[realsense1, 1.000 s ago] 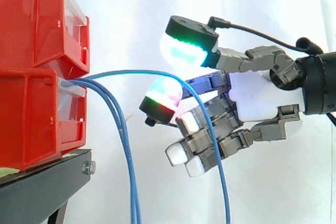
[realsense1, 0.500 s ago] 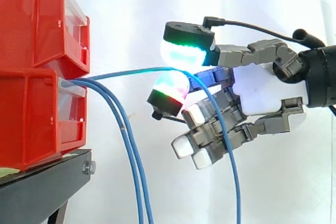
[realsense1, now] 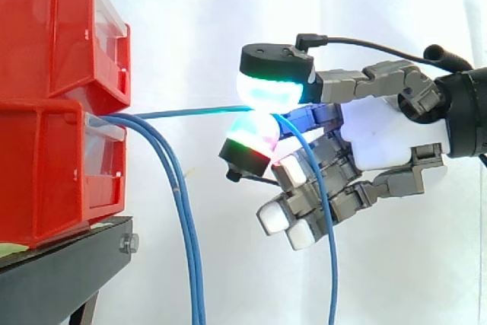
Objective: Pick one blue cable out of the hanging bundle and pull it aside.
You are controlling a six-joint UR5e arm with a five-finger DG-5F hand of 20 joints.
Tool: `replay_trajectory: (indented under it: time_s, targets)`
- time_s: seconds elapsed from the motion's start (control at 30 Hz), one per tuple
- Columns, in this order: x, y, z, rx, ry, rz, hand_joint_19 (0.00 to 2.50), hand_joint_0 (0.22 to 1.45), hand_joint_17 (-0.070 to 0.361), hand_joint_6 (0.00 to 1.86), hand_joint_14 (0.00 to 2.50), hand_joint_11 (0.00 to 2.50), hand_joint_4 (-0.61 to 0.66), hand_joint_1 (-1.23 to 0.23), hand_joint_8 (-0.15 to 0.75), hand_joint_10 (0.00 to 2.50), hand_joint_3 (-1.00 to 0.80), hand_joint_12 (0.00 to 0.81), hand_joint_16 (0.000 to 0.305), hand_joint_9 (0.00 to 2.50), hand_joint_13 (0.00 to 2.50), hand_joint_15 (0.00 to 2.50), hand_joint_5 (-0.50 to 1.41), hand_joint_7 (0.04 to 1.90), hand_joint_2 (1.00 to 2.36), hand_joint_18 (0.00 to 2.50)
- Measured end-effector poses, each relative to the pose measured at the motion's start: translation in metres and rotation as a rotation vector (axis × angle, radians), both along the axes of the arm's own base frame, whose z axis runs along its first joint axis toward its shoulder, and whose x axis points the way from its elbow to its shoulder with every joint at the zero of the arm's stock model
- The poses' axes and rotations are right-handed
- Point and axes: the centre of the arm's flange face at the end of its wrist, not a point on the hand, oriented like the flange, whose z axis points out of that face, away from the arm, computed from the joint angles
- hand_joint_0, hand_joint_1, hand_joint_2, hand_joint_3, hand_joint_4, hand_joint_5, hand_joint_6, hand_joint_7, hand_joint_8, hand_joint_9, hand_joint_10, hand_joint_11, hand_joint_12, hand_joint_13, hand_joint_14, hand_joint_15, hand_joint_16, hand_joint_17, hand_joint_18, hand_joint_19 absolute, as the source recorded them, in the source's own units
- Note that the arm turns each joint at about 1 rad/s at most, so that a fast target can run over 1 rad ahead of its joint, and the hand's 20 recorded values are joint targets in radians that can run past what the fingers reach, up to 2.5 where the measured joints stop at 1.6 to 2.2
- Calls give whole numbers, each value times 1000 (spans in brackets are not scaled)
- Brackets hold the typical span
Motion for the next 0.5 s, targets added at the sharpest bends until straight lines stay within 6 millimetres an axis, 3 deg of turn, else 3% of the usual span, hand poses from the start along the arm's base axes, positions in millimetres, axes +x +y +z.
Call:
replay_trajectory:
  time_s: [0.33, 0.37, 0.4, 0.47, 0.5]
  targets:
    - [-1, -2, -1, 1, 3, -5, 402, 585, 114, 903, 15, 661, 14, -733, 295, 18, -84, 398, 51, 1117, 893, 439, -111, 1194, 1017, 822]
    - [-1, -2, -1, 1, 3, -5, 450, 565, 102, 887, 17, 675, 49, -703, 266, 22, -148, 372, 45, 1091, 840, 461, -122, 1220, 1021, 737]
    - [0, -2, -1, 1, 4, -6, 444, 527, 107, 867, 18, 658, 55, -647, 268, 21, -326, 376, 48, 1084, 841, 452, -121, 1163, 1013, 731]
    - [-1, -2, -1, 0, 3, -7, 438, 508, 110, 853, 17, 647, 61, -624, 274, 20, -411, 389, 49, 1080, 838, 456, -122, 1143, 1007, 736]
    - [0, -2, -1, -1, 3, -7, 433, 476, 118, 839, 17, 641, 71, -546, 284, 18, -480, 400, 53, 1085, 846, 446, -119, 1114, 1002, 751]
